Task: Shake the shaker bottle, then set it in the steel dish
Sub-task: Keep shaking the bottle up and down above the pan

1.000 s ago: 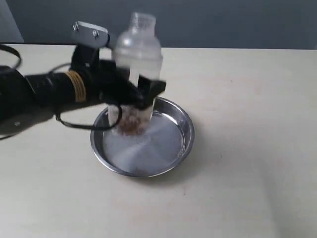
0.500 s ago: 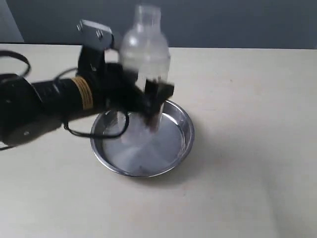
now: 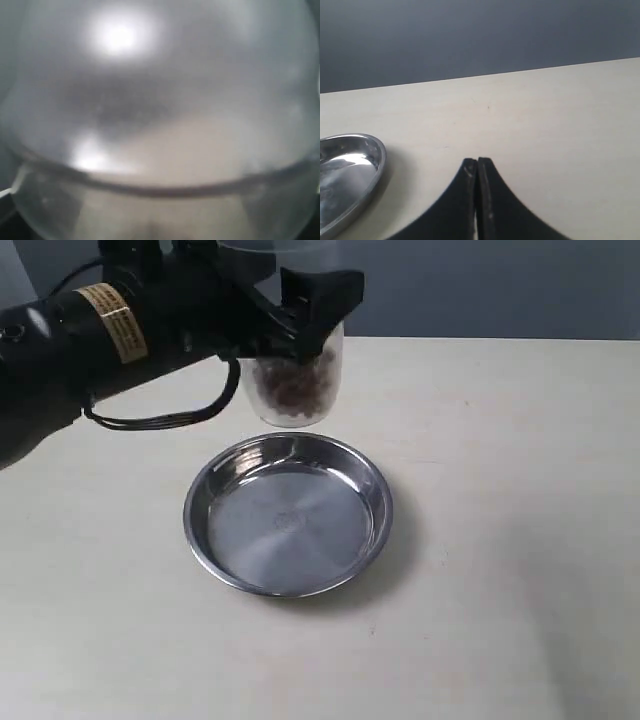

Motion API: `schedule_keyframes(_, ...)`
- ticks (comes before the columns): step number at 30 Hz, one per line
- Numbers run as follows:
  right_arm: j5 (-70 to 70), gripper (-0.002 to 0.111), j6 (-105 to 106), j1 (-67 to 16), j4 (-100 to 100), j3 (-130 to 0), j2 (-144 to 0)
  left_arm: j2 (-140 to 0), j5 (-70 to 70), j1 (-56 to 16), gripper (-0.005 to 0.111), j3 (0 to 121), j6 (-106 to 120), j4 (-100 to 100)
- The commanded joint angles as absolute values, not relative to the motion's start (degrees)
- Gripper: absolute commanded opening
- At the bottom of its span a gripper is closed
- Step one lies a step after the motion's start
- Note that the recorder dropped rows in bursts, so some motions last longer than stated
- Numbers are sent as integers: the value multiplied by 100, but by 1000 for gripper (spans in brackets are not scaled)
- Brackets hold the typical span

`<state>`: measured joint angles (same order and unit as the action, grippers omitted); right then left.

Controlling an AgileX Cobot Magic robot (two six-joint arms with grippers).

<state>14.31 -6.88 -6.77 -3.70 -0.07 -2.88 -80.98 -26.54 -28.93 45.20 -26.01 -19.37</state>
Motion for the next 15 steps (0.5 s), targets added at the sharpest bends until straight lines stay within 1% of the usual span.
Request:
schedule_keyframes(1,1349,-1,-668,-682,-357,0,-298,-8898,-2332,-2911,0,3994,-2591,-1496)
schedule_keyframes(4,1349,-1,-668,-682,-357,0,-298,-8362,-2793,-2911,0,4270,-2555,-1631)
schedule_keyframes(6,1349,-1,-668,-682,-357,0,-298,-8013,-2809,-2911,0,4521,-2412,-1725)
schedule_keyframes(9,1349,-1,-668,-682,-357,0,-298,-8331,-2399,-2931,0,4258,-2448,-1652)
schedule_keyframes(12,1349,-1,-668,-682,-357,0,-298,-9033,-2535,-2918,0,3986,-2552,-1513)
schedule_keyframes(15,1349,-1,-668,-682,-357,0,-298,-8555,-2954,-2918,0,4222,-2551,-1583)
